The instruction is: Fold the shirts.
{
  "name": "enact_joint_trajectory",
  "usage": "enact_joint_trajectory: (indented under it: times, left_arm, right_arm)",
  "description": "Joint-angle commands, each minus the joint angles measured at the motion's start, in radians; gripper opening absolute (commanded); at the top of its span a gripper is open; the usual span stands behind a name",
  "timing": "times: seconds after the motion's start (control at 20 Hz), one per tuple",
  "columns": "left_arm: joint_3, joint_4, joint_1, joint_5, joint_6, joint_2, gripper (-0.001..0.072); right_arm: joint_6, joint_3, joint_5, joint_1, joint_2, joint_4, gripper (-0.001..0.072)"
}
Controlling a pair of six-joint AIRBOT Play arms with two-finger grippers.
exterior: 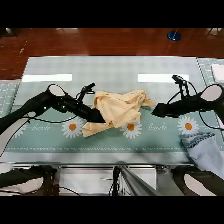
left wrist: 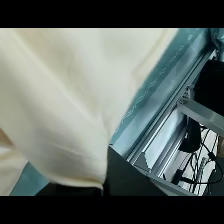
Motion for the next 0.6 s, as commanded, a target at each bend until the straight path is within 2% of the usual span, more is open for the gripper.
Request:
enact_joint_trajectory:
  times: [0.0,0.15,0.35,0.5,0.55]
  left_arm:
    - [0.001,-0.003,0.041,-0.028,0.015,0.032,0.0024]
    - [0.001,-0.003,0.083,-0.05,0.016,0.034,0.0024]
    - [0.001,-0.003,0.127,-0.053,0.019,0.039,0.0024]
    - [0.001,-0.004,0.143,-0.06,0.021,0.039,0.0024]
    - [0.001,-0.003,0.144,-0.061,0.024,0.039,0.0024]
  right_arm:
    - [-0.063,0.0,-0.044,0.0,-0.078,0.118,0.0574]
    - [-0.12,0.0,-0.056,0.001,-0.188,0.24,0.0574]
    - [-0.136,0.0,-0.11,0.092,-0.311,0.248,0.0573]
    - [-0.135,0.0,-0.207,0.179,-0.353,0.281,0.0571]
    - [-0.135,0.0,-0.257,0.201,-0.354,0.306,0.0544]
